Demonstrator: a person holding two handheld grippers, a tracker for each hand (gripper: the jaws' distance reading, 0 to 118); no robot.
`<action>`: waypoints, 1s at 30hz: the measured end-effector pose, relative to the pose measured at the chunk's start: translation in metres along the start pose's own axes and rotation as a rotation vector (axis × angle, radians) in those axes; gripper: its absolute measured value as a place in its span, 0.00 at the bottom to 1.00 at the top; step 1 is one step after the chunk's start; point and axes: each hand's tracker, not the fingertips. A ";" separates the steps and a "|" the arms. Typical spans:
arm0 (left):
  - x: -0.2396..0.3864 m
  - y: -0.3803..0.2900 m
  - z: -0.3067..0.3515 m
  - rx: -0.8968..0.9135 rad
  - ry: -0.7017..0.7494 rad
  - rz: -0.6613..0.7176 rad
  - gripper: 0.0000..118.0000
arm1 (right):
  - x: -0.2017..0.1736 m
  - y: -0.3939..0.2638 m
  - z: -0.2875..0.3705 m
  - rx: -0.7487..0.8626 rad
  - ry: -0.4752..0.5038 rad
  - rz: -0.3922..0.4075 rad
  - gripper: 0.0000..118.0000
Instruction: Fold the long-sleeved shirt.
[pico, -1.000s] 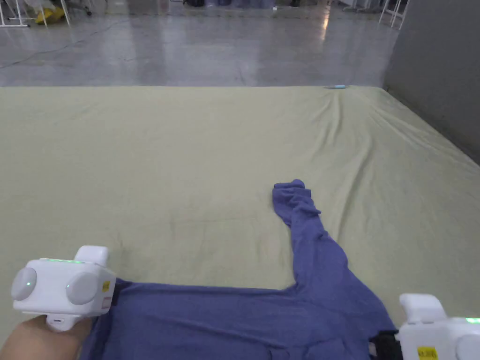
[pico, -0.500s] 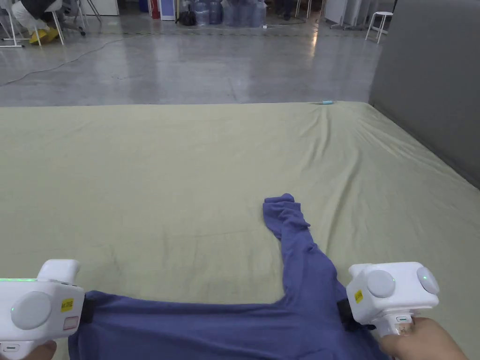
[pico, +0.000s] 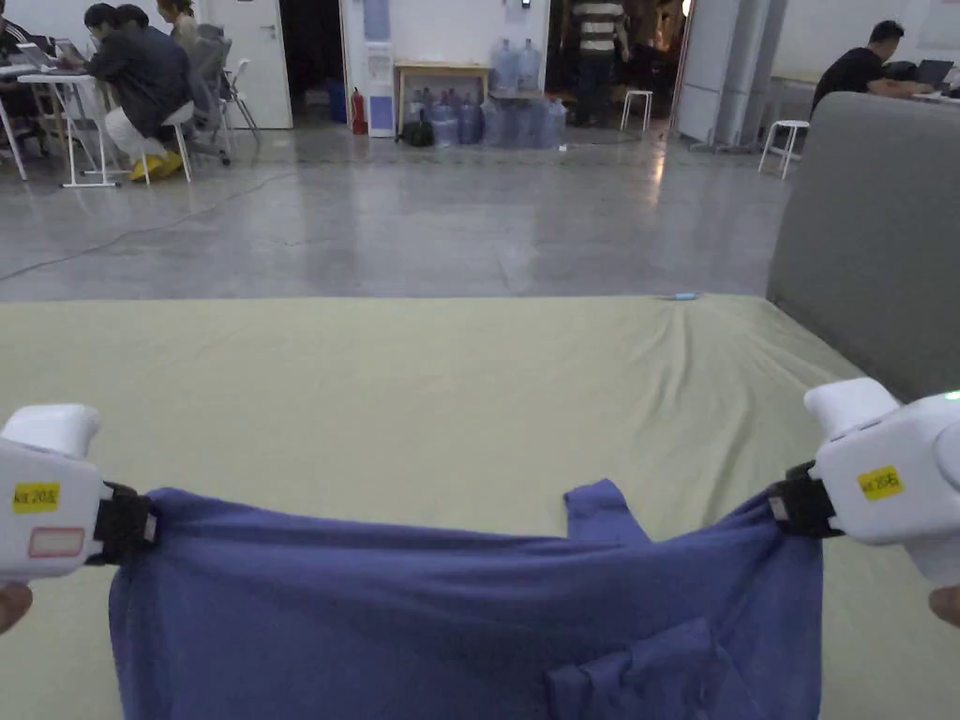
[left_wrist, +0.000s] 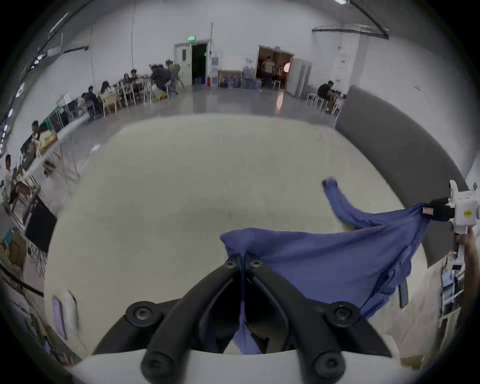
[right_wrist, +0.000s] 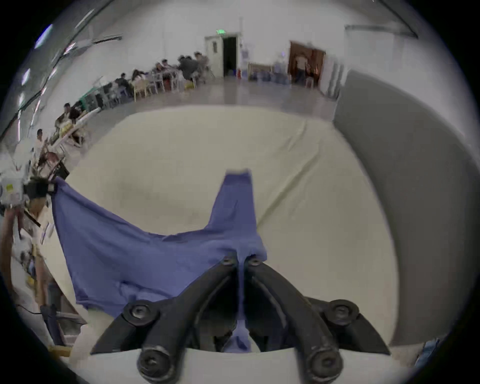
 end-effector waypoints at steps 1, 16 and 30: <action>0.001 0.010 0.008 -0.105 -0.082 0.096 0.00 | 0.001 0.017 0.013 0.032 -0.011 0.018 0.00; -0.017 0.292 0.045 0.237 0.056 0.063 0.00 | 0.011 0.315 0.094 0.312 -0.324 0.097 0.00; -0.017 0.365 0.057 0.364 0.049 0.126 0.00 | 0.024 0.384 0.155 0.510 -0.440 0.040 0.00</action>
